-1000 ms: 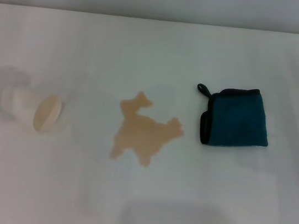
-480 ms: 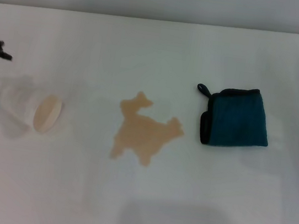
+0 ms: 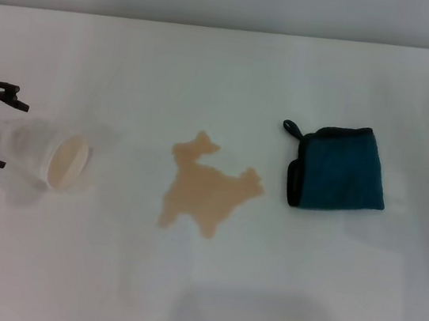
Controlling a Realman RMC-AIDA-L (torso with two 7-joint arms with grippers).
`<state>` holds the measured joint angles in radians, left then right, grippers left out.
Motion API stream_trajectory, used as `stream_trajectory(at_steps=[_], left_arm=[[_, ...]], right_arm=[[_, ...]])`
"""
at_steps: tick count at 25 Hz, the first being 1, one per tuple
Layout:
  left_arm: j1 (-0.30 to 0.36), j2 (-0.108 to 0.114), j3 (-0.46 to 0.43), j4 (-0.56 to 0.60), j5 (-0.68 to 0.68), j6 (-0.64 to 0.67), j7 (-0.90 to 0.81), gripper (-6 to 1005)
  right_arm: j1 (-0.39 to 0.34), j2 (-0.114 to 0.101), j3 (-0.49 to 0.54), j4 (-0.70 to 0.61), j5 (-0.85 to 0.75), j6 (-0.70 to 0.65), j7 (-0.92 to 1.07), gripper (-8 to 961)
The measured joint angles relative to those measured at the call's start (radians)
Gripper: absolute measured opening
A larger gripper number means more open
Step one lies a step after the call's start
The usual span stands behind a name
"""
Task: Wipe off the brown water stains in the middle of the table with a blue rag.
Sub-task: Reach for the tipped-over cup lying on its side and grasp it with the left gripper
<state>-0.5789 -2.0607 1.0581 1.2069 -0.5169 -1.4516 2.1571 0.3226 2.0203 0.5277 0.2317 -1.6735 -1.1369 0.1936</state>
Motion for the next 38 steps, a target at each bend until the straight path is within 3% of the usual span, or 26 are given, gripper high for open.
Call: stream_trajectory(at_steps=[38], left_arm=[[-0.085,-0.011,0.014,-0.273,-0.006,0.205,0.073,819]], right_arm=[[-0.011,0.000,-0.005,0.000,-0.003,-0.003,0.003,827]])
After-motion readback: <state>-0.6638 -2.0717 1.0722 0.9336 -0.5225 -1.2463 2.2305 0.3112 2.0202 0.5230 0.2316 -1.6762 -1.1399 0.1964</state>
